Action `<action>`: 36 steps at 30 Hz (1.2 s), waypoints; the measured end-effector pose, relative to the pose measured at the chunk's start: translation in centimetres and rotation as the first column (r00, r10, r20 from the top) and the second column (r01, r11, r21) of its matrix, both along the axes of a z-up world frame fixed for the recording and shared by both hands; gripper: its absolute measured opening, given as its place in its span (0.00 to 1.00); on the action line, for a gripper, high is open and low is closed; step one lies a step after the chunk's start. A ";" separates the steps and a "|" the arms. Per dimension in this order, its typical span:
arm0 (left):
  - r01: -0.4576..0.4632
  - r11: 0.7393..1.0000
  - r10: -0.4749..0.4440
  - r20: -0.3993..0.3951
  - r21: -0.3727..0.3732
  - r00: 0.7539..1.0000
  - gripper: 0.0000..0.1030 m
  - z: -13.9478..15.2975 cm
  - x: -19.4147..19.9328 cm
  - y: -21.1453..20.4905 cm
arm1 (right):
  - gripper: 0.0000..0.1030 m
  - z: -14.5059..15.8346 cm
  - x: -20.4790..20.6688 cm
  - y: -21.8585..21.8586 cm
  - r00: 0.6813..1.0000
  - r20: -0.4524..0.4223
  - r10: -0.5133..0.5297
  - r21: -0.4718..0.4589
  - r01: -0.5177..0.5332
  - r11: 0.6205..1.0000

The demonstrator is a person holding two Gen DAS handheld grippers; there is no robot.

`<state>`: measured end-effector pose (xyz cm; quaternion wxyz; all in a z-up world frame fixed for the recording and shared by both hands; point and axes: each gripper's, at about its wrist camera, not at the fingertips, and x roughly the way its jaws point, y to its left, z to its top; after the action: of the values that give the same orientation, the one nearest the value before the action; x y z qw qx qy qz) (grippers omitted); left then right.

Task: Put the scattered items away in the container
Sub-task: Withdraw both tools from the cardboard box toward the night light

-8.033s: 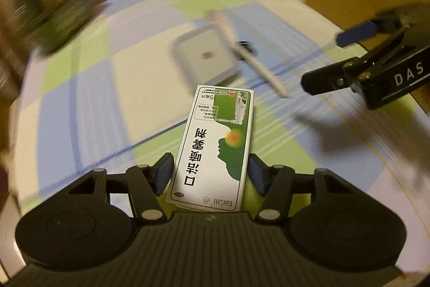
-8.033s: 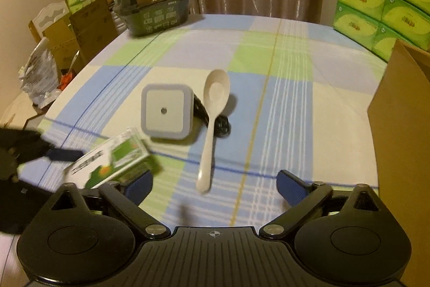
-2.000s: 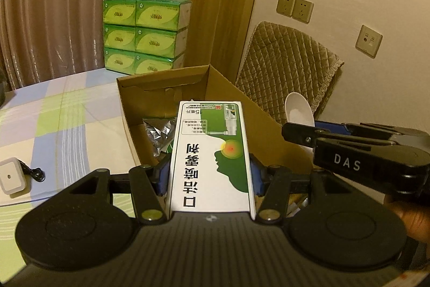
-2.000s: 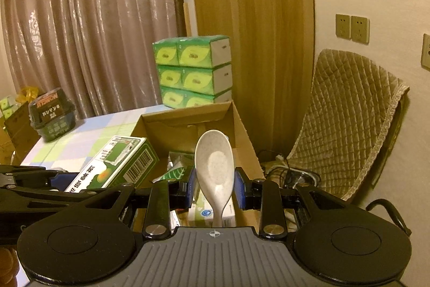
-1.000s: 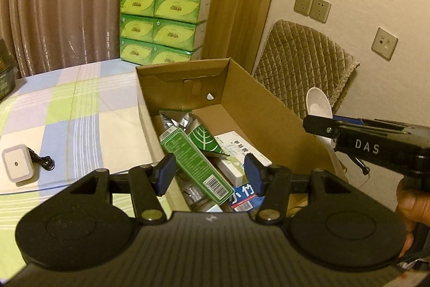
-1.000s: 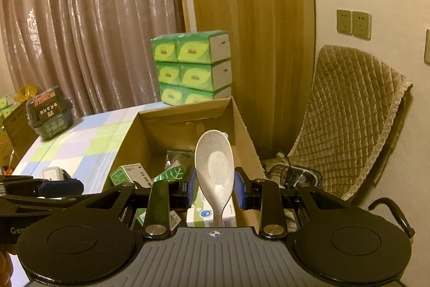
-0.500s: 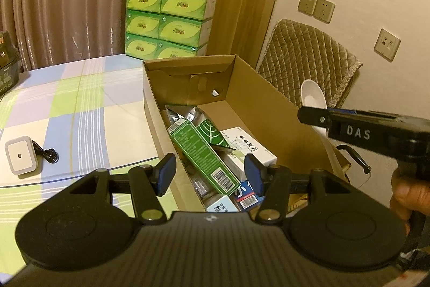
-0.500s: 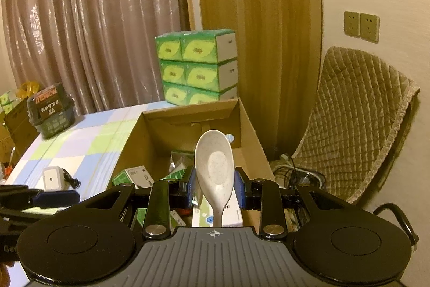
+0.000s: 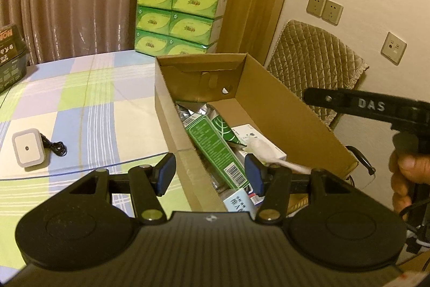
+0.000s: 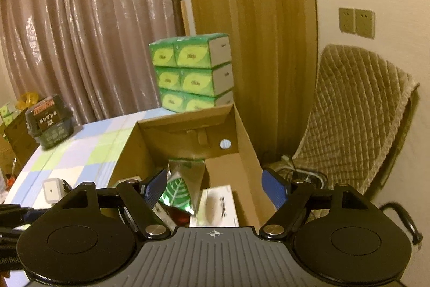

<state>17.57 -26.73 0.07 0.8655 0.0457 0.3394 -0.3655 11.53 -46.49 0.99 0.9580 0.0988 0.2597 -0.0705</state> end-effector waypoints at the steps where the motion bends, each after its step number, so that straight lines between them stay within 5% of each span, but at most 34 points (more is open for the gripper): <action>1: -0.003 1.000 0.003 -0.003 0.000 1.000 0.50 0.0 -0.1 0.2 | 0.73 -0.2 -0.4 0.0 1.000 -0.003 -0.002 0.006 0.002 1.000; 19: -0.110 0.994 0.109 0.005 0.027 0.994 0.60 0.2 -3.4 8.5 | 0.73 0.8 -7.8 7.7 0.997 0.014 0.082 0.056 -0.083 0.995; 36: -0.340 0.939 0.338 0.049 0.059 0.940 0.94 0.6 -4.5 22.8 | 0.74 0.7 -7.6 19.8 0.950 -0.016 0.311 -0.044 -0.311 0.949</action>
<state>13.09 -3.95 0.63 0.9198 0.0223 0.3376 -0.1986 3.90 -26.69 1.71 0.9580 0.0344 0.2747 0.0749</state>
